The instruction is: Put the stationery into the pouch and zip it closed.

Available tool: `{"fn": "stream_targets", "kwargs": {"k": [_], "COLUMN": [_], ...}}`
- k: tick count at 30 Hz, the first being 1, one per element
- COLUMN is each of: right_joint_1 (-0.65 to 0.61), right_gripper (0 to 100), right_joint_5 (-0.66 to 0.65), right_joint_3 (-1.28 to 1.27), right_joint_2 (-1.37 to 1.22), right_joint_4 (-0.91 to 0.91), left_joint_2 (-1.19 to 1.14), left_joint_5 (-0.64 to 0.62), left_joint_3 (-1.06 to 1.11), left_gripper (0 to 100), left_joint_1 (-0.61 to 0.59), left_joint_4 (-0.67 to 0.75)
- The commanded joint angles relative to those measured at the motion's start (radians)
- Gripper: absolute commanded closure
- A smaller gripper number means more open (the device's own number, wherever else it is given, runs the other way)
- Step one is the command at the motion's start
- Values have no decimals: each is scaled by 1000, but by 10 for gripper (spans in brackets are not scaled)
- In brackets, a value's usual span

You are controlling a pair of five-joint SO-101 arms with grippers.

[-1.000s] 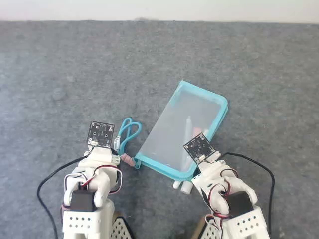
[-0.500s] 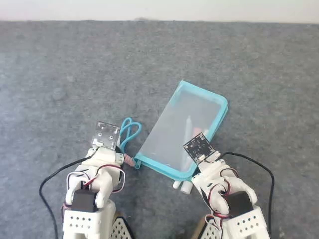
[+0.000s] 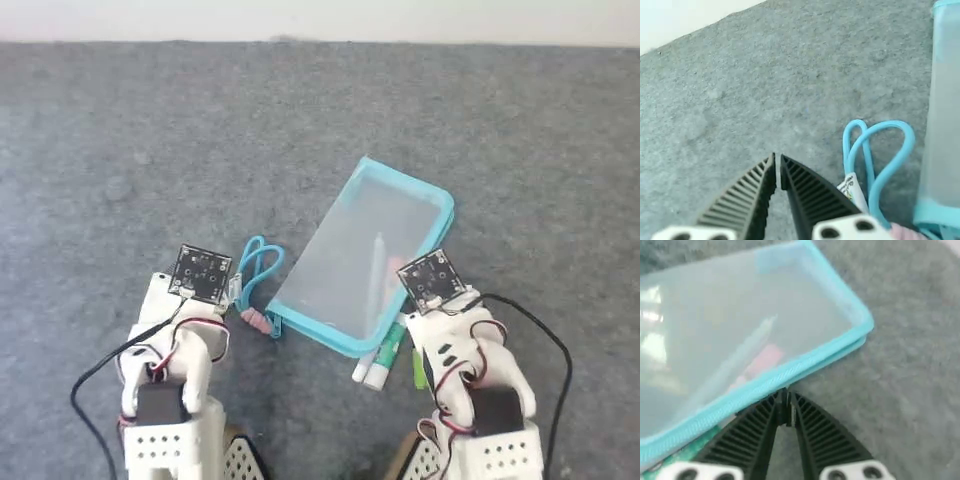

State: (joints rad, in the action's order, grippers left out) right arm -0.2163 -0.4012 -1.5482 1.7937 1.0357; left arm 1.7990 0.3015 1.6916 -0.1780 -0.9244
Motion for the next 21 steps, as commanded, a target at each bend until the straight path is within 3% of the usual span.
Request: {"fn": "stream_targets", "kwargs": {"k": [1, 8, 14, 21], "right_joint_1": [-1, -134, -254, -200], "right_gripper": [946, 924, 922, 874], "right_joint_5": [17, 169, 180, 253], "right_joint_3": [124, 494, 641, 652], "right_joint_2": [-105, -679, -1133, -1214], "right_joint_4": [-31, 8, -64, -96], "left_joint_2": [28, 28, 28, 28], "left_joint_5": [-46, -64, -64, -64], "left_joint_3": [-25, -8, -8, -8], "left_gripper": [988, 988, 988, 988], "left_joint_1": [-3, -3, -3, -3], "left_joint_4": [25, 14, 2, 2]}}
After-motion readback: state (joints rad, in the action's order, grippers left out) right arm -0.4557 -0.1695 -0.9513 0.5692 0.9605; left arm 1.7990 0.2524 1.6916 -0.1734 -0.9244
